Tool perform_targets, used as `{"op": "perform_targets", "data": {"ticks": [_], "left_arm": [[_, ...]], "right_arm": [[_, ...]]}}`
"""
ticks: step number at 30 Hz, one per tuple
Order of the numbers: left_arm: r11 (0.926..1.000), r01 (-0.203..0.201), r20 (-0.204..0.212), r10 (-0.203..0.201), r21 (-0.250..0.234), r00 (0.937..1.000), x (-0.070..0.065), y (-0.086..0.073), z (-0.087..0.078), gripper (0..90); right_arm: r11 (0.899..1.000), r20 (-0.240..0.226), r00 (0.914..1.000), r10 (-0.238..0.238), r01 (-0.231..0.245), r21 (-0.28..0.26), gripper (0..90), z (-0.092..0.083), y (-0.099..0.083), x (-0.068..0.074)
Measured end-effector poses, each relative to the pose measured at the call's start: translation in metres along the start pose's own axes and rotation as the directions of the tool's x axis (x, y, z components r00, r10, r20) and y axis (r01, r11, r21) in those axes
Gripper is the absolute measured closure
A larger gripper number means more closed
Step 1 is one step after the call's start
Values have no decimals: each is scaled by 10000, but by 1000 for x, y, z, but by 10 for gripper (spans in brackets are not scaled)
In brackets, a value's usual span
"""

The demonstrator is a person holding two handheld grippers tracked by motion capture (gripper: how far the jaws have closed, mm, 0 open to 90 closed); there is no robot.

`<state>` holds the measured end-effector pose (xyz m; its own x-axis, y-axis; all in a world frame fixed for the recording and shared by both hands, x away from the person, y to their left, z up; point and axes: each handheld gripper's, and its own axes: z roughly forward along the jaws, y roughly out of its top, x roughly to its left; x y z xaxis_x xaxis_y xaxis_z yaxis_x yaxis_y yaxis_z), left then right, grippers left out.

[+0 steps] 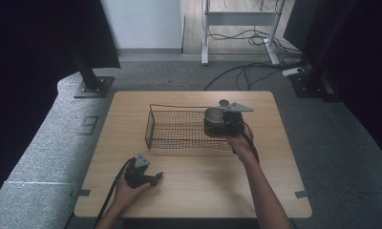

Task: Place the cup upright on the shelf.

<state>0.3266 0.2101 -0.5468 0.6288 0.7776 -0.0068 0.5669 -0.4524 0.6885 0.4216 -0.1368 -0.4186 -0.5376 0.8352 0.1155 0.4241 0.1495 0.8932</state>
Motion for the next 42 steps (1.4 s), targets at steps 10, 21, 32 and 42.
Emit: {"op": "perform_targets", "data": {"ticks": [10, 21, 32, 42], "left_arm": [[10000, 1, -8, -1, 3, 10000, 0, 0, 0, 166], [10000, 13, -15, -13, -6, 10000, 0, 0, 0, 166], [10000, -3, -15, 3, 6, 10000, 0, 0, 0, 167], [10000, -7, -10, 7, 7, 10000, 0, 0, 0, 166]], "right_arm": [[9999, 17, 9999, 132, -132, 22, 181, 4, 3, -4], [9995, 90, 9999, 102, -104, 303, 181, 19, 5, -9], [9981, 219, 9995, 225, -237, 560, 181, 34, 2, -17], [9967, 395, 9990, 221, -252, 773, 181, 48, -1, -21]]}}
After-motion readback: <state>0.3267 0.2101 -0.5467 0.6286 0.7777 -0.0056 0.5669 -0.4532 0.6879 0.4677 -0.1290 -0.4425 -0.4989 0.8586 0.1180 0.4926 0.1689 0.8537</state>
